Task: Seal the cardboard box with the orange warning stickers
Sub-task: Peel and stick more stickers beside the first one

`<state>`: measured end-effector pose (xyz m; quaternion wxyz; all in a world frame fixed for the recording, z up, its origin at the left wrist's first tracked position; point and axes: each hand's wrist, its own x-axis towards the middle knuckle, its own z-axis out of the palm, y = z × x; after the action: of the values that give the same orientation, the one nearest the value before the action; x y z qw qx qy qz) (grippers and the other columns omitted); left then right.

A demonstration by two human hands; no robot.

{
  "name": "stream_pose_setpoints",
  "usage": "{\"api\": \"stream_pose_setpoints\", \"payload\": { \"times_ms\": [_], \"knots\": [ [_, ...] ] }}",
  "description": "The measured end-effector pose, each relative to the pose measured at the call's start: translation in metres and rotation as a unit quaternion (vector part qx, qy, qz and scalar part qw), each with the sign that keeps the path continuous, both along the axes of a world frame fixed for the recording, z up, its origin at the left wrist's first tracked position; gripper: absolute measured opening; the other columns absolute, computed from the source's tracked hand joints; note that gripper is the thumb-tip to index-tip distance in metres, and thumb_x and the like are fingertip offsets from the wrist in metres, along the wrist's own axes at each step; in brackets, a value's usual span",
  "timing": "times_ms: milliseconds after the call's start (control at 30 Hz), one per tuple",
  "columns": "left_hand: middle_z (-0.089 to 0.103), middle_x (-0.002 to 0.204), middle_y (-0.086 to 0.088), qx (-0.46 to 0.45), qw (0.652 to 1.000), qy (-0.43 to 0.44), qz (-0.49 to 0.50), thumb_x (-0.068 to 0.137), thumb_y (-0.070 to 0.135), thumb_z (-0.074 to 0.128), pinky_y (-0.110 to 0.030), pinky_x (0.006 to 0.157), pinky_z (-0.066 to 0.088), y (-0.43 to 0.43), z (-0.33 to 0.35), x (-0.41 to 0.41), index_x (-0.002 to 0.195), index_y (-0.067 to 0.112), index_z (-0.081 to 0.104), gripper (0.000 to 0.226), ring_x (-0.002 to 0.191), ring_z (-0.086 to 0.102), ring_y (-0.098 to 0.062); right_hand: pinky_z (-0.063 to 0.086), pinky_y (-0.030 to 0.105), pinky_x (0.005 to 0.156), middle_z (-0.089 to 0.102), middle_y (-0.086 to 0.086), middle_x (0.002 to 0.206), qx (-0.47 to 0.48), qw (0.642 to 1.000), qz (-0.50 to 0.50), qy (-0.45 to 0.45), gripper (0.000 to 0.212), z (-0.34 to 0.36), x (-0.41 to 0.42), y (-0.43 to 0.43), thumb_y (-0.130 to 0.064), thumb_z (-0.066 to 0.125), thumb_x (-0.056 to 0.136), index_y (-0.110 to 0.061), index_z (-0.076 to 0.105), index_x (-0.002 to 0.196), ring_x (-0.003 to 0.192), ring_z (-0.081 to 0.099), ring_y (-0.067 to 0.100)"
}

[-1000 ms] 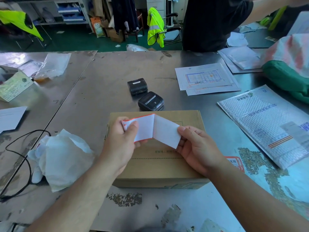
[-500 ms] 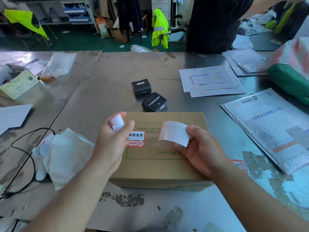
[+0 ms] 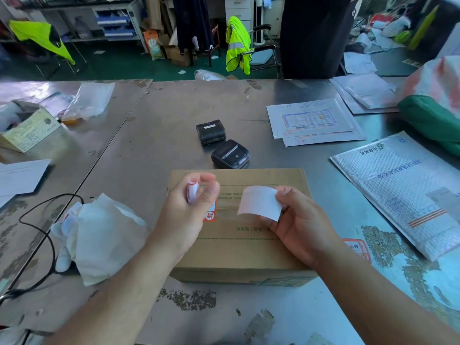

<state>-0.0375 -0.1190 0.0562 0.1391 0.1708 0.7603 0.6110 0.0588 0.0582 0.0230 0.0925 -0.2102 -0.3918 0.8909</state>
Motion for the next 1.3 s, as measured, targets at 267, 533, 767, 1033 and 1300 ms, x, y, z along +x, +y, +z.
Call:
{"api": "stream_pose_setpoints", "payload": {
  "times_ms": [267,533,767,1033,1300],
  "knots": [
    [0.046,0.057,0.024,-0.219,0.924,0.310,-0.043,0.062,0.057,0.079,-0.003,0.064,0.036,0.008,-0.007,0.020,0.093,0.039,0.062,0.040,0.071,0.051,0.003,0.055,0.038,0.067,0.069,0.012,0.084,0.012,1.000,-0.011,-0.019,0.021,0.001,-0.002,0.000,0.000,0.044,0.096,-0.011,0.058,0.085,0.091,0.060,0.035],
    [0.067,0.071,0.018,-0.205,0.897,0.389,-0.049,0.077,0.036,0.069,-0.015,0.058,0.038,0.017,-0.008,0.025,0.086,0.028,0.070,0.012,0.078,0.057,-0.008,0.053,0.048,0.078,0.069,0.012,0.080,0.017,1.000,-0.006,-0.024,0.021,0.002,-0.001,0.000,0.001,0.044,0.096,-0.009,0.059,0.087,0.090,0.061,0.036],
    [0.052,0.049,0.021,-0.178,0.928,0.326,-0.018,0.081,0.023,0.074,-0.007,0.050,0.036,0.015,-0.004,0.025,0.077,0.022,0.071,0.004,0.056,0.053,0.006,0.057,0.032,0.061,0.062,0.017,0.083,0.001,1.000,0.007,-0.015,0.006,0.001,-0.001,0.001,-0.012,0.057,0.093,-0.010,0.062,0.090,0.076,0.062,0.028],
    [0.056,0.049,0.013,0.076,0.983,-0.124,0.110,0.085,0.014,0.073,-0.027,0.051,0.031,0.038,0.006,0.031,0.076,0.015,0.067,0.011,0.043,0.042,-0.004,0.058,0.032,0.065,0.068,0.010,0.076,0.016,0.999,0.024,0.026,0.074,-0.004,-0.002,0.000,-0.064,0.087,0.054,-0.011,0.064,0.099,0.071,0.069,0.023],
    [0.046,0.039,0.009,0.197,0.918,-0.327,0.110,0.090,0.020,0.065,-0.020,0.049,0.020,0.042,0.017,0.030,0.080,0.024,0.055,0.015,0.038,0.023,-0.003,0.056,0.030,0.067,0.066,0.010,0.074,0.046,0.998,0.035,0.020,0.029,-0.005,0.000,-0.001,-0.041,0.076,0.081,-0.011,0.075,0.084,0.069,0.065,0.021]
  ]
}}
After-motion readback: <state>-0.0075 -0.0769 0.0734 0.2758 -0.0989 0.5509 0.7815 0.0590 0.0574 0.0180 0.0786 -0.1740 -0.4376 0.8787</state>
